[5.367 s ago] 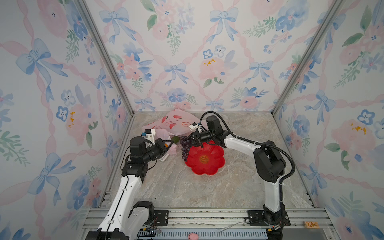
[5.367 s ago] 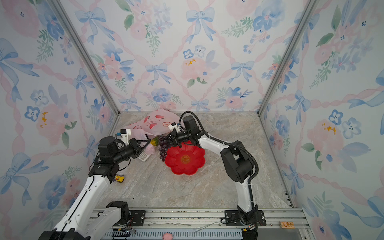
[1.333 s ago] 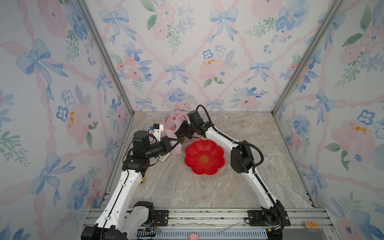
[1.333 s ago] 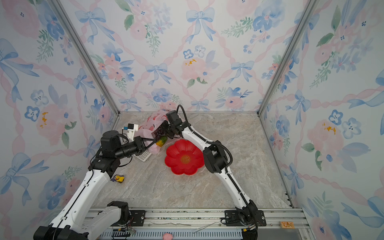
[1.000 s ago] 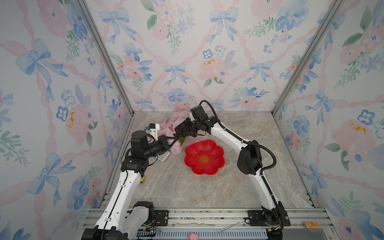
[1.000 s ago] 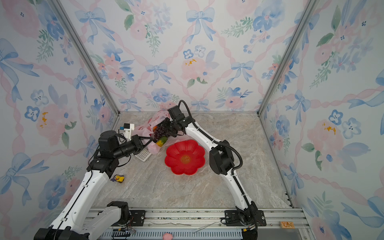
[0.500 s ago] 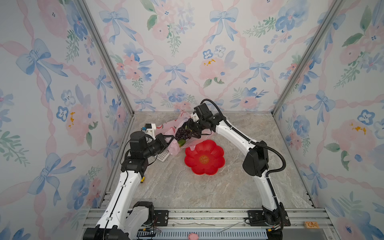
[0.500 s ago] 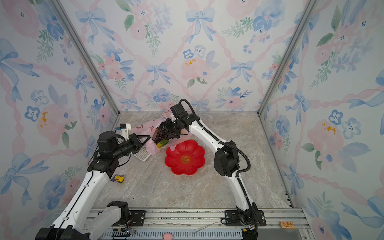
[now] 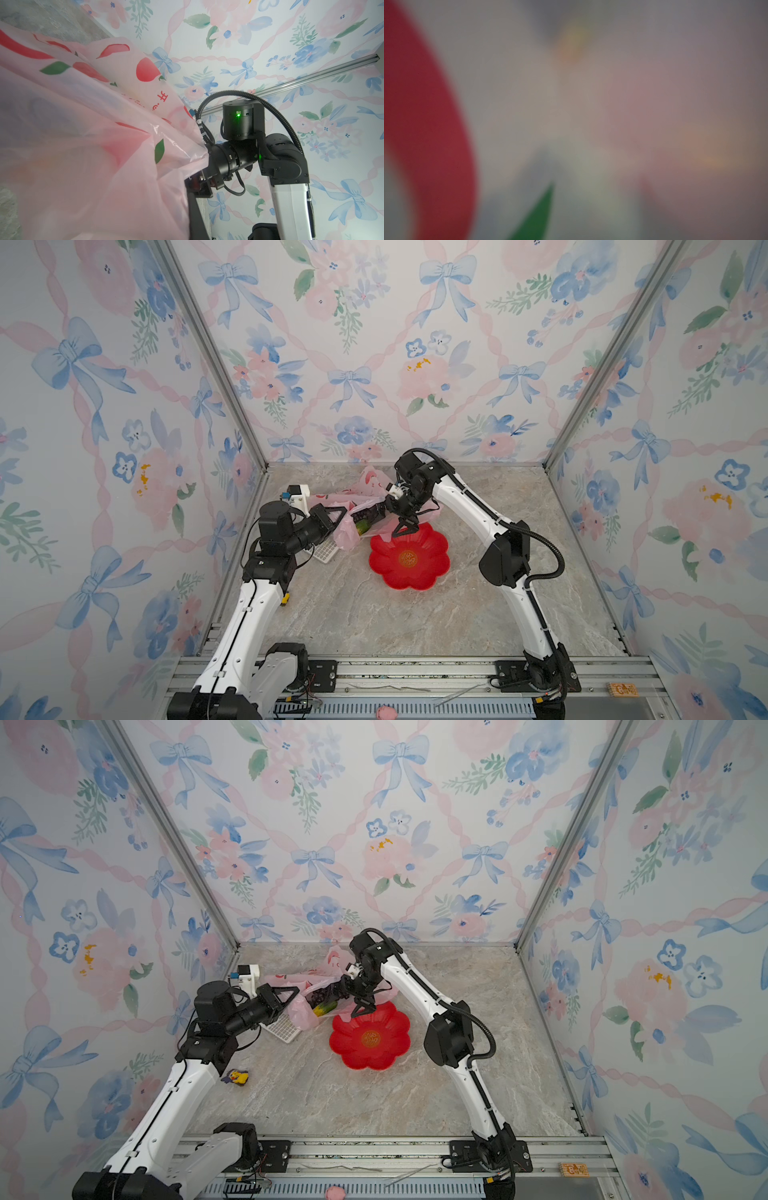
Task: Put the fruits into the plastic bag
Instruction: 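Open the right gripper inside the bag to release the grapes, then withdraw the right gripper from the bag and raise it above the bag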
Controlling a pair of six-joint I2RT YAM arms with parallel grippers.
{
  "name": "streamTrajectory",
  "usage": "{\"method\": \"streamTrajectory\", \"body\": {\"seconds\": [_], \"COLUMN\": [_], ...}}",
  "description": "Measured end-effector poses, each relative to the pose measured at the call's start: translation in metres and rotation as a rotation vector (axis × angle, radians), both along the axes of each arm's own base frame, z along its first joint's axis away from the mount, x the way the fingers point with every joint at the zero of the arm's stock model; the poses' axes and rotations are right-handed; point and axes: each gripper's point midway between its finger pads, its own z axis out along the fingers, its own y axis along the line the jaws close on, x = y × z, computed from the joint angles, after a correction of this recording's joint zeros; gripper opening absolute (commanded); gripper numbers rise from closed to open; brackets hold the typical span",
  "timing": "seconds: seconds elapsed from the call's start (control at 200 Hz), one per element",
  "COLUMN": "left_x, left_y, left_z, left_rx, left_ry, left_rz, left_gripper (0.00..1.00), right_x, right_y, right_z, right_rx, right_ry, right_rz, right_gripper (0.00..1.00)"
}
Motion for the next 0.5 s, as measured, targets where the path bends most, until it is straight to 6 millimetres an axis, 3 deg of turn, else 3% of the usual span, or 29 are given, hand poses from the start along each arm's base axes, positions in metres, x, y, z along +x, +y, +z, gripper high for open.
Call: {"method": "streamTrajectory", "body": {"seconds": [0.175,0.5], "left_x": [0.005,0.007], "left_y": [0.0,0.001], "left_z": [-0.001,-0.002], "left_rx": [-0.003,-0.004], "left_ry": [-0.002,0.0], "left_rz": [0.0,0.008], "left_gripper": [0.0,0.0], "right_x": [-0.016,-0.003], "right_y": [-0.022,-0.057], "right_z": [-0.017,-0.035], "right_rx": [-0.127,-0.383], "right_ry": [-0.006,-0.231], "right_rz": [0.093,0.233], "right_gripper": [0.96,0.96]}}
